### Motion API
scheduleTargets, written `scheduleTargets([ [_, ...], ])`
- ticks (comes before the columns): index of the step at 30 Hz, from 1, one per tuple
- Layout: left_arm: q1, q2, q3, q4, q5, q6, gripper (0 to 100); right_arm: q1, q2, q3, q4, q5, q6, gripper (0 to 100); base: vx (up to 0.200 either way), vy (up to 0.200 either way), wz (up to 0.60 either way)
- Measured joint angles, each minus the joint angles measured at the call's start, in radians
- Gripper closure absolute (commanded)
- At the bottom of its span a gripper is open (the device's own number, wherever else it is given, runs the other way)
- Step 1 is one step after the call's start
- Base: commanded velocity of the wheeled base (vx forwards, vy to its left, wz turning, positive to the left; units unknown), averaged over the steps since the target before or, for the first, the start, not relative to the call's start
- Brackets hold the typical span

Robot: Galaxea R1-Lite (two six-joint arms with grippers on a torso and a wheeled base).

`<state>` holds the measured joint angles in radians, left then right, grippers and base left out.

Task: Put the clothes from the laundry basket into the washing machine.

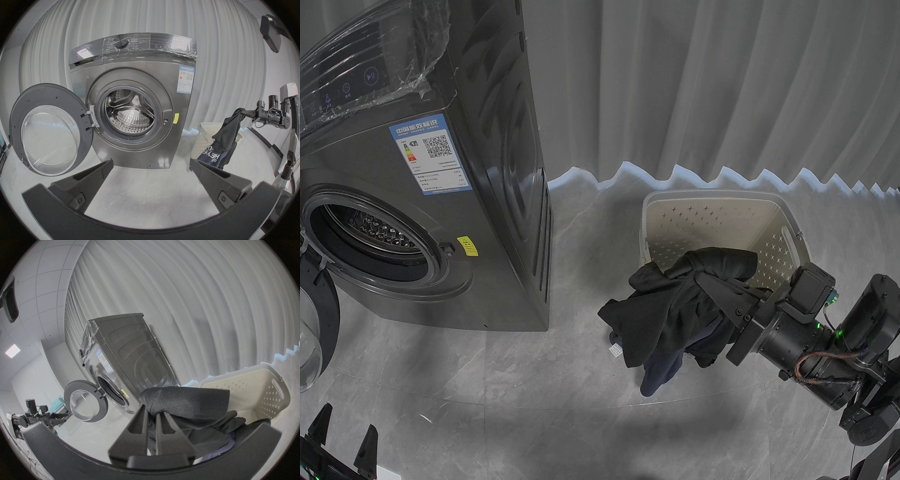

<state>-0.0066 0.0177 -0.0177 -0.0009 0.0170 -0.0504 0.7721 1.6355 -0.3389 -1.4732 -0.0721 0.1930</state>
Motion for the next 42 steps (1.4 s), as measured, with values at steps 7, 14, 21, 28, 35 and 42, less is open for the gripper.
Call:
scheduleTargets([
  [7, 0.001, 0.0, 0.0, 0.0, 0.0, 0.0, 0, 0.0, 0.0, -0.001, -0.001, -0.001, 0.0, 100, -0.2, 0.0, 0.0],
  [14, 0.0, 0.0, 0.0, 0.0, 0.0, 0.0, 0, 0.001, 0.0, -0.001, 0.0, 0.0, 0.0, 100, -0.2, 0.0, 0.0],
  [21, 0.001, 0.0, 0.0, 0.0, -0.001, 0.0, 0, 0.0, 0.0, -0.001, 0.0, -0.001, 0.0, 100, -0.029, 0.0, 0.0],
  [28, 0.0, 0.0, 0.0, 0.0, -0.001, 0.0, 0, -0.001, 0.0, -0.004, 0.0, -0.001, 0.0, 100, 0.0, 0.2, 0.0],
  [35, 0.001, 0.0, 0.0, 0.0, -0.002, 0.0, 0, -0.011, 0.0, -0.005, -0.001, -0.001, 0.0, 100, 0.0, 0.2, 0.0],
  [42, 0.0, 0.0, 0.0, 0.0, -0.002, 0.0, 0, -0.015, 0.0, -0.012, 0.0, -0.002, 0.0, 100, 0.0, 0.2, 0.0],
])
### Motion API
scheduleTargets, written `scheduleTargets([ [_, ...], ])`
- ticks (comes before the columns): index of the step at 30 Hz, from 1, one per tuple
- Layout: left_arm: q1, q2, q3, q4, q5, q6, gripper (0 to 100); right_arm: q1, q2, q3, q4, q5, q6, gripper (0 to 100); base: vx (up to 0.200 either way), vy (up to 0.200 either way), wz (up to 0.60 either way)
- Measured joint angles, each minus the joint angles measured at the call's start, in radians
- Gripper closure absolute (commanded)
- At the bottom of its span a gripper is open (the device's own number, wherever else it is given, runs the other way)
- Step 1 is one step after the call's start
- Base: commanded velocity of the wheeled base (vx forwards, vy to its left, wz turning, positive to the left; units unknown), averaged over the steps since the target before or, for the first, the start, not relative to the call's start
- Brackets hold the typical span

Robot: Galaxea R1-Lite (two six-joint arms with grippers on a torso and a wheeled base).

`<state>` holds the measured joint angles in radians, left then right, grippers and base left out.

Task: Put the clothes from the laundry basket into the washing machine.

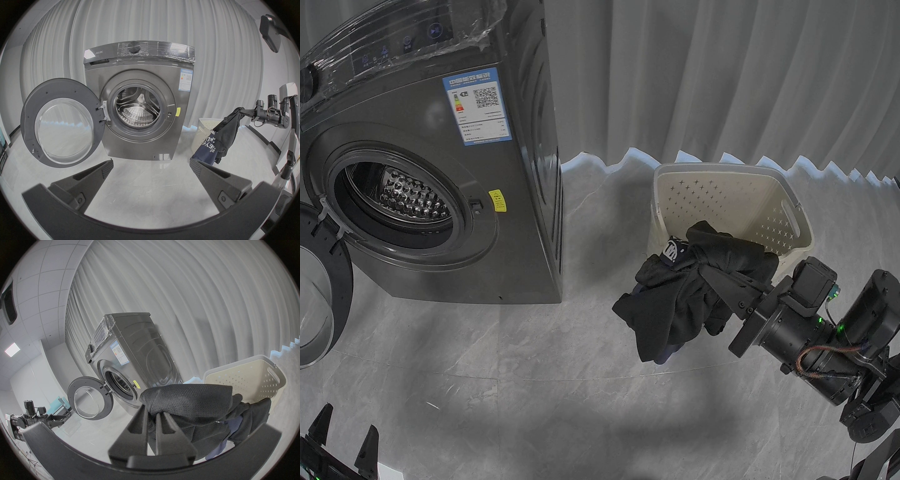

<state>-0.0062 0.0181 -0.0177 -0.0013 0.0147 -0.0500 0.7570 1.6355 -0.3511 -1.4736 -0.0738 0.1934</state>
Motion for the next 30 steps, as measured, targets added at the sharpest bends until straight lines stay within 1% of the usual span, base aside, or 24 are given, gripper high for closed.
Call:
scheduleTargets([
  [15, 0.0, 0.0, 0.0, 0.0, 0.0, 0.0, 0, 0.005, 0.0, -0.002, -0.001, 0.0, 0.0, 100, 0.0, 0.2, 0.0],
  [22, 0.0, 0.0, 0.0, 0.0, 0.001, 0.0, 0, 0.006, 0.003, -0.003, 0.0, 0.0, 0.001, 100, 0.0, 0.0, 0.0],
  [30, 0.001, 0.0, 0.0, 0.0, 0.001, 0.0, 0, 0.0, 0.006, -0.006, 0.0, 0.0, 0.001, 100, -0.2, 0.0, 0.0],
])
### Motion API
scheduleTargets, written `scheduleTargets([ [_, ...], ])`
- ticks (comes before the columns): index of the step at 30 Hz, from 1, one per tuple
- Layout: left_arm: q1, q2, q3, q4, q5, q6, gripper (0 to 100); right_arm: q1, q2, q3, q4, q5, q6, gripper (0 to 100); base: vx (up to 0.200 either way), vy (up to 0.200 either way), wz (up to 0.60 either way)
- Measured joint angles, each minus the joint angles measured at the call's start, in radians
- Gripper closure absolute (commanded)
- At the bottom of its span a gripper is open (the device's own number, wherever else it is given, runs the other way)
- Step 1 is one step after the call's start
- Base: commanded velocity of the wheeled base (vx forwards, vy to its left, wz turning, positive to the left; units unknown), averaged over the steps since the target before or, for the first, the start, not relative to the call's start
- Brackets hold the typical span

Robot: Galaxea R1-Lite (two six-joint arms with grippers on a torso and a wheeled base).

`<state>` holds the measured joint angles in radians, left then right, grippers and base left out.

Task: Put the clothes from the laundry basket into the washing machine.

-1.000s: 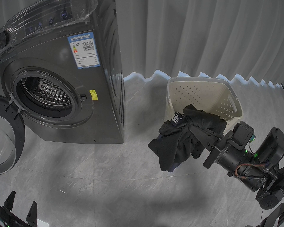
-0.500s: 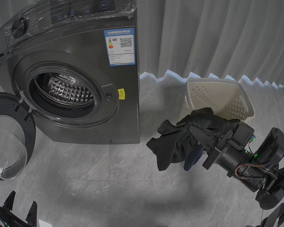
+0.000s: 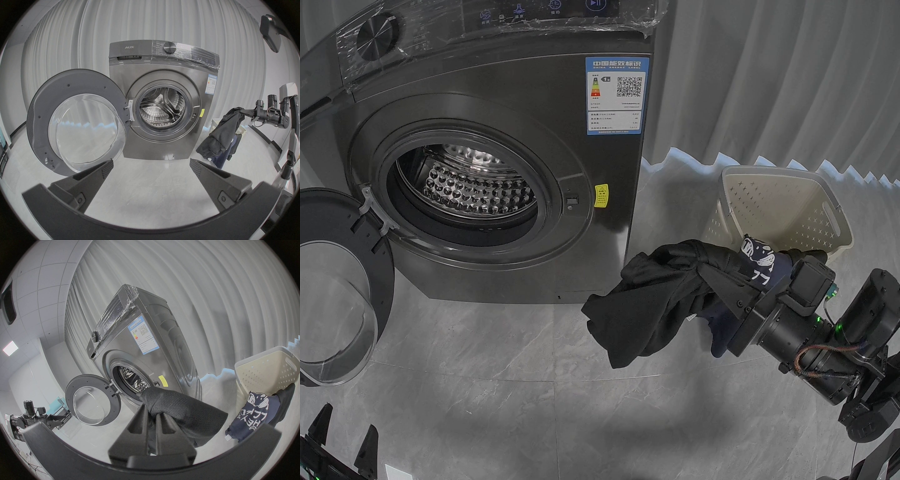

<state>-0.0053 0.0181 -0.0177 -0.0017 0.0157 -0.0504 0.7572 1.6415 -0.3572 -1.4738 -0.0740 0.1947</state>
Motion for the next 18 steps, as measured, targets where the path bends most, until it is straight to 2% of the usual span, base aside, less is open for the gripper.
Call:
scheduleTargets([
  [6, 0.0, 0.0, 0.0, 0.0, 0.001, 0.0, 0, -0.001, 0.002, 0.0, 0.0, 0.0, 0.0, 100, 0.0, 0.0, 0.0],
  [18, 0.0, 0.0, 0.0, 0.0, -0.001, 0.0, 0, -0.026, 0.008, -0.006, 0.0, -0.002, 0.001, 100, 0.0, 0.2, 0.0],
])
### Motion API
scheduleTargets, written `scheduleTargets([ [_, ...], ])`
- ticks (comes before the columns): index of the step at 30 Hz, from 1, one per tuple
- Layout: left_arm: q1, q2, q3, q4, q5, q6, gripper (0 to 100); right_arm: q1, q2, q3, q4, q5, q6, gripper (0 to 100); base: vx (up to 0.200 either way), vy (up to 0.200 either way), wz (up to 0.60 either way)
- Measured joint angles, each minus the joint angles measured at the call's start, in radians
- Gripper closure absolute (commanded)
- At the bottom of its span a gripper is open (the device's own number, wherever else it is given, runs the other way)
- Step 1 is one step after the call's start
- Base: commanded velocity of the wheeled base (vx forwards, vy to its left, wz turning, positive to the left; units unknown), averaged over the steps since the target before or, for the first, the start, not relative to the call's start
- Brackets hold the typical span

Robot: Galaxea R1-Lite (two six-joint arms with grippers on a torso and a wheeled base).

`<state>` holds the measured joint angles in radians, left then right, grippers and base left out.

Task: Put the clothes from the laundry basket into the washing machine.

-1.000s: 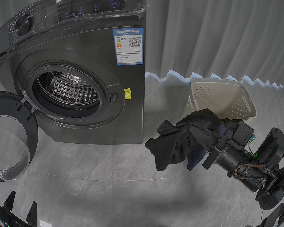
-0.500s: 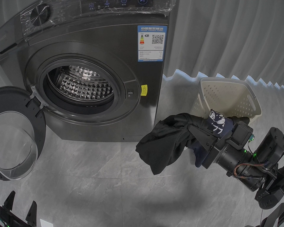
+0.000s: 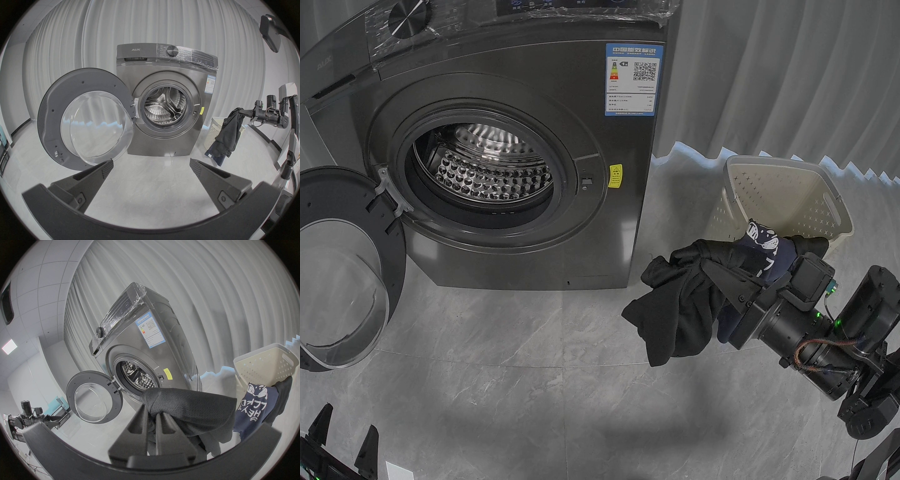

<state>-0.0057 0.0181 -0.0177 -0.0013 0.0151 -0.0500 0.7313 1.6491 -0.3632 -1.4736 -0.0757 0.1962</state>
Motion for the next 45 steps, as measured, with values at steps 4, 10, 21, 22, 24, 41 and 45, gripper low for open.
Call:
scheduleTargets([
  [4, 0.0, 0.0, 0.0, 0.0, 0.0, 0.0, 0, -0.006, 0.003, -0.003, 0.0, 0.0, 0.0, 100, 0.0, 0.2, 0.0],
  [10, 0.0, 0.0, 0.0, 0.0, 0.0, 0.0, 0, -0.013, 0.007, -0.008, 0.0, -0.001, 0.001, 100, 0.0, 0.2, 0.0],
  [21, 0.0, 0.0, 0.0, 0.0, 0.001, 0.0, 0, -0.03, 0.009, -0.014, 0.0, -0.001, 0.0, 100, 0.0, 0.109, 0.0],
  [22, 0.0, 0.0, 0.0, 0.0, 0.001, 0.0, 0, -0.03, 0.009, -0.014, 0.0, -0.001, 0.0, 100, 0.0, 0.0, 0.0],
  [24, 0.0, 0.0, 0.0, 0.0, 0.001, 0.0, 0, -0.031, 0.01, -0.014, 0.0, -0.001, 0.001, 100, 0.0, 0.0, 0.0],
  [41, 0.0, 0.0, 0.0, 0.0, 0.0, 0.0, 0, -0.053, 0.001, 0.015, -0.021, -0.073, -0.001, 100, 0.0, 0.059, 0.0],
  [45, 0.0, 0.0, 0.0, 0.0, 0.001, 0.0, 0, -0.055, -0.011, 0.019, -0.02, -0.074, 0.004, 100, 0.0, 0.2, 0.0],
])
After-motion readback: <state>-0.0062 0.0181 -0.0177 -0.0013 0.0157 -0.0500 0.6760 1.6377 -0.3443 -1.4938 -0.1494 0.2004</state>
